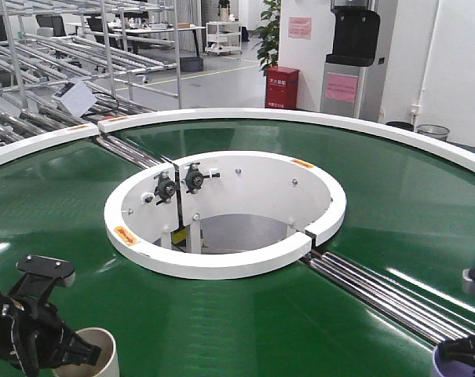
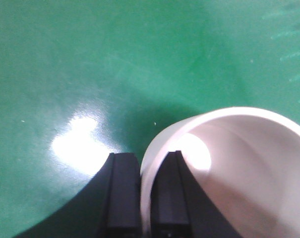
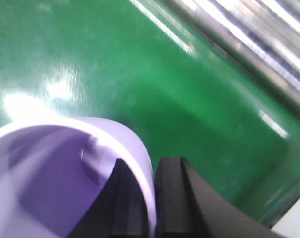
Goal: Grab cup from conveyor and place in blue bin
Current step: 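Close left gripper on cream cup rim, right gripper on lavender cup rim, then lift both held cups up off the conveyor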
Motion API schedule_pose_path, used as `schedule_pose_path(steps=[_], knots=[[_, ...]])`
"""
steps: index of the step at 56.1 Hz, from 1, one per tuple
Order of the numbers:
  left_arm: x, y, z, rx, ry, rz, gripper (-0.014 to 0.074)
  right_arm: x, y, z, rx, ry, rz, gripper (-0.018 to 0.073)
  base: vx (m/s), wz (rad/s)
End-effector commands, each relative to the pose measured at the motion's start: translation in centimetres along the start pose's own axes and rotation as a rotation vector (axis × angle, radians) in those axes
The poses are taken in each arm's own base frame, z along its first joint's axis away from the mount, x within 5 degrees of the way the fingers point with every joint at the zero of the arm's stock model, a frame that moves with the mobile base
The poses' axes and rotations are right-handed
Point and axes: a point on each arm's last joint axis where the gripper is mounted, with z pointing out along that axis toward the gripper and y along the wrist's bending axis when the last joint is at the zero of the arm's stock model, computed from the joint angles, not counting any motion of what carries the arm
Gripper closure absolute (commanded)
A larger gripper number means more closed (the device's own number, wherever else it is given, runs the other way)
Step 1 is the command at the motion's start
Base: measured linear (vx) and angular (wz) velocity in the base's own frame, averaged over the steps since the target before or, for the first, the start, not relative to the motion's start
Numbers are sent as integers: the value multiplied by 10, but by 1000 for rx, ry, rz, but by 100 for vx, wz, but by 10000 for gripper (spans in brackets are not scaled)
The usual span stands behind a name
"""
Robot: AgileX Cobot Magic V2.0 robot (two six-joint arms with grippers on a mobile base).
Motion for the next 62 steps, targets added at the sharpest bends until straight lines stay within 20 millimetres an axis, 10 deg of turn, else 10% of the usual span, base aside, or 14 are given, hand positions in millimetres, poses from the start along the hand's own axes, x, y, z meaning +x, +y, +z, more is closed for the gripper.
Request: schedule_pose_path(steps=[1, 21, 36, 51, 62], knots=[[-20, -5, -32, -11, -161, 10, 604, -14, 2, -37, -30, -198, -10, 554, 0, 0], [-24, -16, -102, -20, -356, 39, 604, -6, 34, -137, -171, -539, -212, 559, 0, 0], [-10, -30, -197, -42, -654, 75, 604, 2, 72, -227, -347, -803, -267, 568, 0, 0], [32, -44, -289, -65, -960, 111, 604, 43, 55, -265, -367, -998, -263, 568, 0, 0], [48, -48, -308, -63, -1013, 123, 604, 69, 46, -274, -388, -1033, -251, 568, 0, 0]])
